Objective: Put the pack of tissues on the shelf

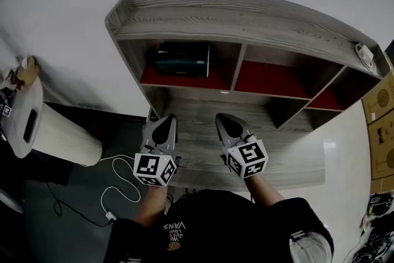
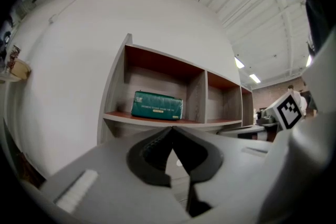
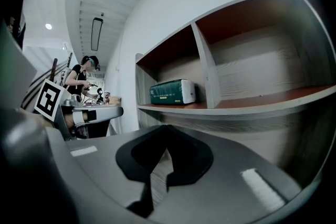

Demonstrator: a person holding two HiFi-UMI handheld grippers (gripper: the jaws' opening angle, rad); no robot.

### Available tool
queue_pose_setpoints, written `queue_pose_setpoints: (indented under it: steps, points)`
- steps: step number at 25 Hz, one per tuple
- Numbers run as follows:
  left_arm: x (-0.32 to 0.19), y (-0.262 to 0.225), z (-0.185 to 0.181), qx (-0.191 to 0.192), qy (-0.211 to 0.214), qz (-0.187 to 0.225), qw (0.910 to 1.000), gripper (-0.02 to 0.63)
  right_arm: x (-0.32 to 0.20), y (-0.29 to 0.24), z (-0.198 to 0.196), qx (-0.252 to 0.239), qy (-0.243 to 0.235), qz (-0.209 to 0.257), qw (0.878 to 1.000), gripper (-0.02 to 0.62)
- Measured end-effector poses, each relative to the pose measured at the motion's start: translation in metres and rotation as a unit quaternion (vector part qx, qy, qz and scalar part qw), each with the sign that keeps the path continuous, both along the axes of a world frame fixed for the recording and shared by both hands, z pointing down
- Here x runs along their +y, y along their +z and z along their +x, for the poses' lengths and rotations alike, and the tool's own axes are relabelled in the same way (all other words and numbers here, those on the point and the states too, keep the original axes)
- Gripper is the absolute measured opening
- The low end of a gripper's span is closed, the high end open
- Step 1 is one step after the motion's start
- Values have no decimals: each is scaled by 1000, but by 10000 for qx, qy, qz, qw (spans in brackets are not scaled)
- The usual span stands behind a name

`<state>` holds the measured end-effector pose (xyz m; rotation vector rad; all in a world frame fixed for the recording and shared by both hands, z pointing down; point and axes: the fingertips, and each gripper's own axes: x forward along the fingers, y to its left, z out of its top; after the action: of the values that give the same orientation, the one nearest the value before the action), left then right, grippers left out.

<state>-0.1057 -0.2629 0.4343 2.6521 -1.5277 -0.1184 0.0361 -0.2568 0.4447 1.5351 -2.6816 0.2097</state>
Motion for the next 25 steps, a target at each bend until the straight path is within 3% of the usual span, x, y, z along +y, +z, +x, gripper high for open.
queue_pose_setpoints:
  steps: [8, 12, 25]
  points:
    - [37, 19, -1, 238, -371, -134, 9989, 52, 26, 23, 17, -7, -54, -161, 9999, 5]
    - [55, 36, -4, 230, -555, -324, 9977, 54, 43, 37, 23, -61, -129, -447, 9989, 3]
    - [110, 76, -6, 239, -985, -757, 9920, 52, 82, 77, 42, -64, -307, -755, 9966, 3]
